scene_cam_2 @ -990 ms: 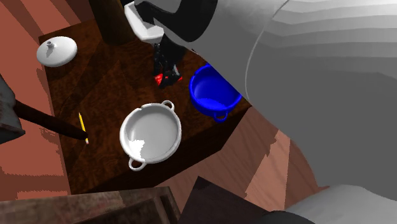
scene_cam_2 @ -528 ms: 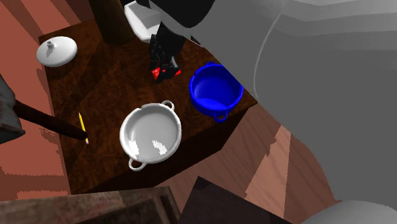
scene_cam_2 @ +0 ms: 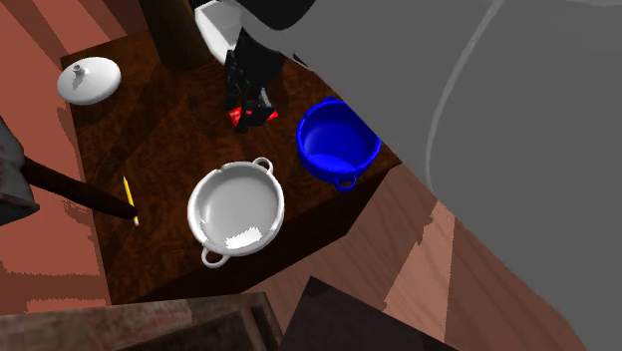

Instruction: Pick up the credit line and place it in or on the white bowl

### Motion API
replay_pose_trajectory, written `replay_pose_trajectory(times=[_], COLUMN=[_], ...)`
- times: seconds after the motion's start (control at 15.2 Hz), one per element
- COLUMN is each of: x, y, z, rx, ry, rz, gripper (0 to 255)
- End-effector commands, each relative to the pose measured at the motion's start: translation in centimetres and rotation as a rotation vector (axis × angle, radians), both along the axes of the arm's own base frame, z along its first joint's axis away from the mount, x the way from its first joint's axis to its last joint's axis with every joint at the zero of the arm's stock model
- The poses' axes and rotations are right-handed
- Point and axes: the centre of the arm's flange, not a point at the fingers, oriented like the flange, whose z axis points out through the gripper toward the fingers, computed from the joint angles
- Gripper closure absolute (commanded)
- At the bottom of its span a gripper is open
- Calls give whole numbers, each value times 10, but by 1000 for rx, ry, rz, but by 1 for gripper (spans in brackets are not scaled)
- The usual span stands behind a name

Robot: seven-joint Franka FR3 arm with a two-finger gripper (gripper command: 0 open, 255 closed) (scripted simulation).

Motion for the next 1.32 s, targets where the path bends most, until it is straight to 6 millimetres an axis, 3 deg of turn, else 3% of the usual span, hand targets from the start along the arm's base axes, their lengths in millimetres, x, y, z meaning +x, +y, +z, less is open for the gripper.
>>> replay_pose_trajectory(times=[0.0,0.73,1.25], x=[-24,-163,-163], y=[-5,-38,-38], z=[3,11,-31], rx=[-1,-1,-1], ry=[0,0,0], rz=[-1,-1,-1], gripper=[255,255,255])
